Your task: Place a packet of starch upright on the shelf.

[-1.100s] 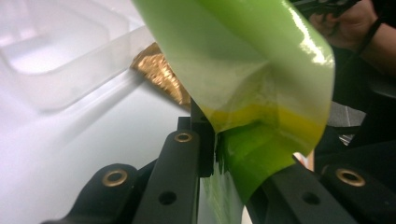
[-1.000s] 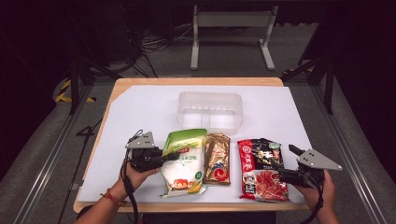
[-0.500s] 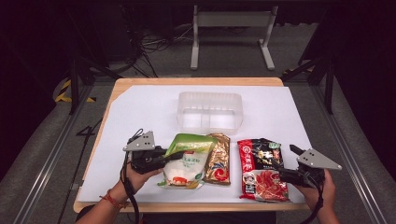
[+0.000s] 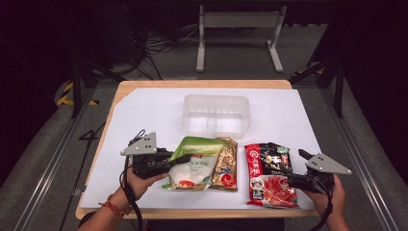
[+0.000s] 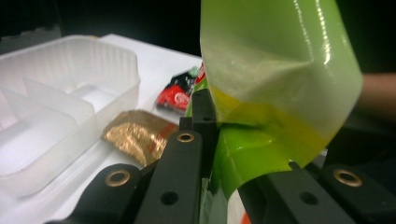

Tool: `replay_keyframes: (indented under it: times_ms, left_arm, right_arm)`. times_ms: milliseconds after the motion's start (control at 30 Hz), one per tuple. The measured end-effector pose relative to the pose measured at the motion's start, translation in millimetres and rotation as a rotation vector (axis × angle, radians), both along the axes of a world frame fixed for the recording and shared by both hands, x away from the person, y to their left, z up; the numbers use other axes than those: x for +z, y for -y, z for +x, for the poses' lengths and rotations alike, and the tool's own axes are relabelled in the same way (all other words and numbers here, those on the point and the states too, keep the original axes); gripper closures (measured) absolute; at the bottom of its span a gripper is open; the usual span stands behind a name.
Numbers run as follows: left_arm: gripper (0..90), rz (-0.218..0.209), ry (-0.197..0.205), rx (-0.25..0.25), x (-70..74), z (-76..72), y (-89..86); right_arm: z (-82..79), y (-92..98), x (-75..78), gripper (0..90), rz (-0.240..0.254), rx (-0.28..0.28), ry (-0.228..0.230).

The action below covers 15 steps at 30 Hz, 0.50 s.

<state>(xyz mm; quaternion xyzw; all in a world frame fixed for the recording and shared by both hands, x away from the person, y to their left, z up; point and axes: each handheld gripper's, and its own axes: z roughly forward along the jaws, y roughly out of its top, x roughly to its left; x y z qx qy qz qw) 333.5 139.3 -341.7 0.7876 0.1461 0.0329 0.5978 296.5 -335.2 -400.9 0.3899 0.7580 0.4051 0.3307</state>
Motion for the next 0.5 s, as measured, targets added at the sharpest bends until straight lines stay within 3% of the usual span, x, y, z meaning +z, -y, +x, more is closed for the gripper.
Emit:
replay_keyframes:
  times_ms: [33,200,500]
  left_arm:
    - [88.8,0.007,0.029,0.016,6.4,-2.8,-1.7]
    - [88.8,-0.017,0.045,0.041,14.2,-1.6,-6.2]
    - [88.9,-0.022,0.066,0.117,22.1,20.9,-4.7]
  right_arm:
    - [0.0,0.2,0.0,18.0,0.001,-0.001,-0.001]
    - [0.8,0.4,-0.8,18.1,0.001,-0.004,-0.006]
    - [0.4,0.4,-0.9,18.0,0.005,-0.007,-0.005]
